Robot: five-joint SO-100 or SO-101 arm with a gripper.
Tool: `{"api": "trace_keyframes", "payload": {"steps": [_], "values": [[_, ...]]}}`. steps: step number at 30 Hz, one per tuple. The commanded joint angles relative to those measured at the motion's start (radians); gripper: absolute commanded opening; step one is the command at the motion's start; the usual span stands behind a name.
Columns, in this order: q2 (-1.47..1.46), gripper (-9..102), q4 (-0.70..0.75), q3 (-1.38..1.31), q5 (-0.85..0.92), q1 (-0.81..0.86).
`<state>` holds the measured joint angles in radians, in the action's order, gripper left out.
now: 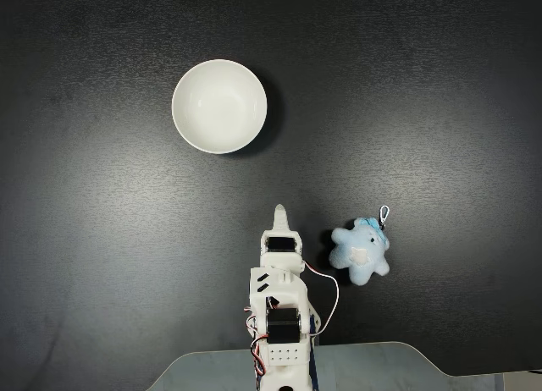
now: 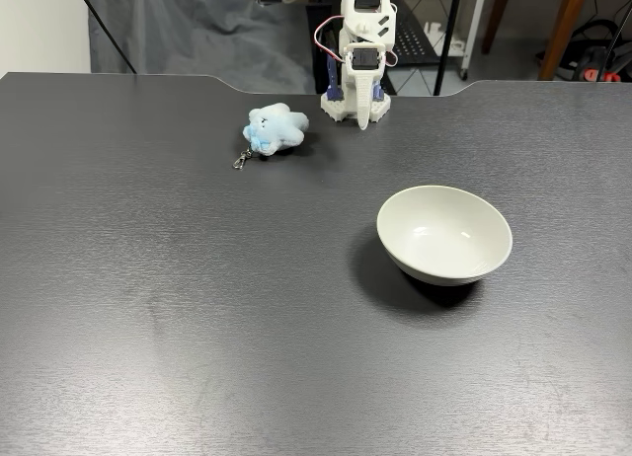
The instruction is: Grasp a skyblue doll and put it in the white bowl.
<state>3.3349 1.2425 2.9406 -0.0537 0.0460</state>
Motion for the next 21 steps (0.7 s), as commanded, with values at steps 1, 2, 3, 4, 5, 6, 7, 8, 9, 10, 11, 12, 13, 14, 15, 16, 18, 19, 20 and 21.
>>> {"api": "trace_keyframes", "payload": {"steps": [1,2,3,4,5,6,7,8,9,10,11,12,13,14,15,16,18,19,20,21], "values": [[0.002,16,0.008,-0.011,-0.005,0.006],[0.002,16,0.008,-0.011,-0.005,0.006],[0.002,16,0.008,-0.011,-0.005,0.006],[0.002,16,0.008,-0.011,-0.005,0.006],[0.002,16,0.008,-0.011,-0.005,0.006],[0.002,16,0.008,-0.011,-0.005,0.006],[0.002,16,0.008,-0.011,-0.005,0.006],[0.002,16,0.008,-0.011,-0.005,0.006],[0.002,16,0.008,-0.011,-0.005,0.006],[0.002,16,0.008,-0.011,-0.005,0.006],[0.002,16,0.008,-0.011,-0.005,0.006],[0.002,16,0.008,-0.011,-0.005,0.006],[0.002,16,0.008,-0.011,-0.005,0.006],[0.002,16,0.008,-0.011,-0.005,0.006],[0.003,16,0.003,-0.011,-0.005,0.002],[0.003,16,0.003,-0.009,-0.014,0.000],[0.003,16,0.003,-0.009,-0.017,0.000],[0.003,16,0.003,-0.009,-0.017,0.000],[0.003,16,0.003,-0.009,-0.017,0.000],[0.003,16,0.003,-0.009,-0.017,0.000]]}}
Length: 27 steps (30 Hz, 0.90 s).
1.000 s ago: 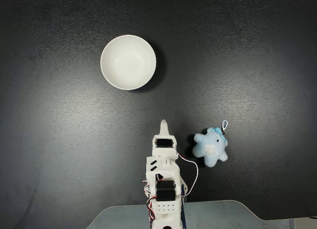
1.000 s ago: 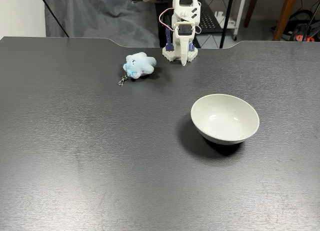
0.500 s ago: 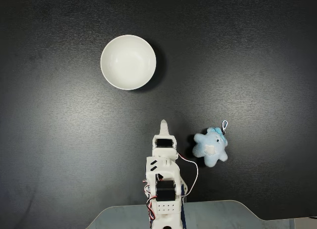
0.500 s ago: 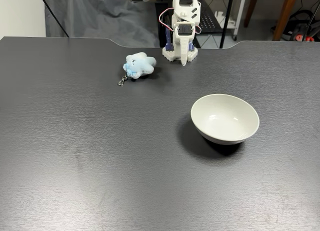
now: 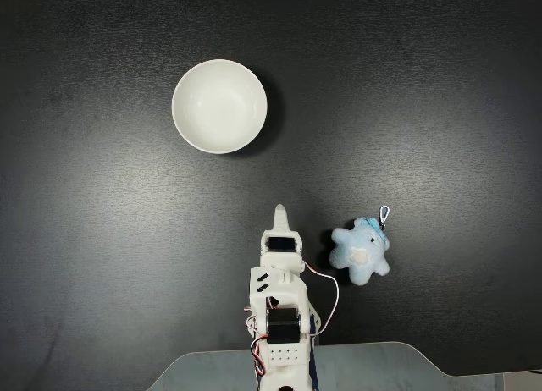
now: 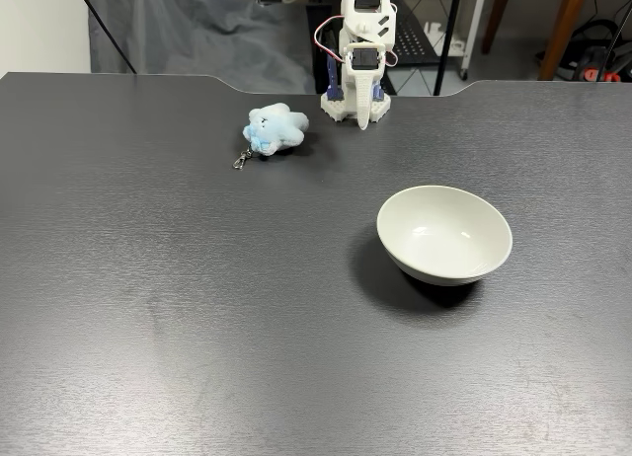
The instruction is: Grasp a skyblue doll and put it in the white bowl.
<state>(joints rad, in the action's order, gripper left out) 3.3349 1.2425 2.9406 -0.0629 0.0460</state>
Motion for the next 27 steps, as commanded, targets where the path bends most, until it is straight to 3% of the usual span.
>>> {"api": "trace_keyframes", "payload": {"steps": [1,23,27], "values": [[0.003,16,0.003,-0.009,-0.008,0.000],[0.005,16,-0.005,-0.012,0.005,0.000],[0.005,16,-0.115,-0.043,-0.002,0.000]]}}
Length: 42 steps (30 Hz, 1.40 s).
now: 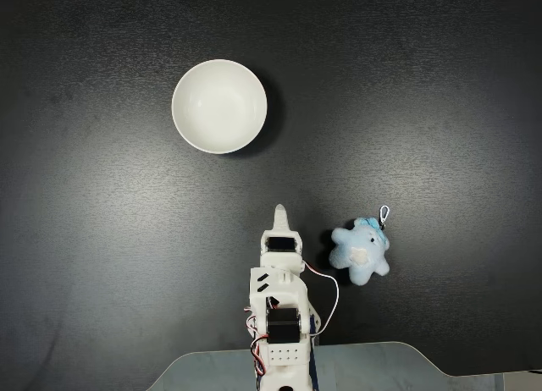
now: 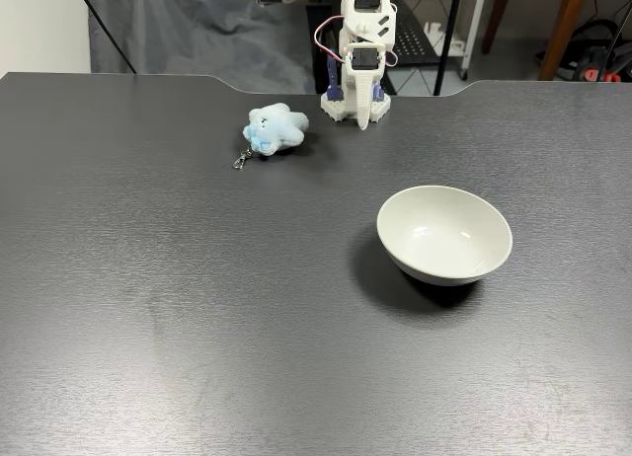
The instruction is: Grasp a skyblue doll and put it in the white bowl.
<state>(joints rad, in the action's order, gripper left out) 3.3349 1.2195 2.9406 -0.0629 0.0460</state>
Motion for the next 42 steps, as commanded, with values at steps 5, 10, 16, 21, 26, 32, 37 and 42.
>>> {"api": "trace_keyframes", "payload": {"steps": [5,10,16,21,26,32,37,42], "values": [[0.000,16,-0.262,-0.195,-0.008,-0.006],[-0.006,16,-0.261,-0.334,-0.003,-0.018],[-0.067,16,-0.259,-0.698,-0.006,-0.037],[-0.310,16,-0.259,-0.982,-0.006,-0.037],[-0.543,16,-0.173,-1.127,-0.006,-0.026],[-0.653,16,0.091,-1.138,-0.008,0.103],[-0.676,16,0.133,-1.124,0.003,0.407],[-0.834,16,0.135,-1.124,0.005,0.710]]}}
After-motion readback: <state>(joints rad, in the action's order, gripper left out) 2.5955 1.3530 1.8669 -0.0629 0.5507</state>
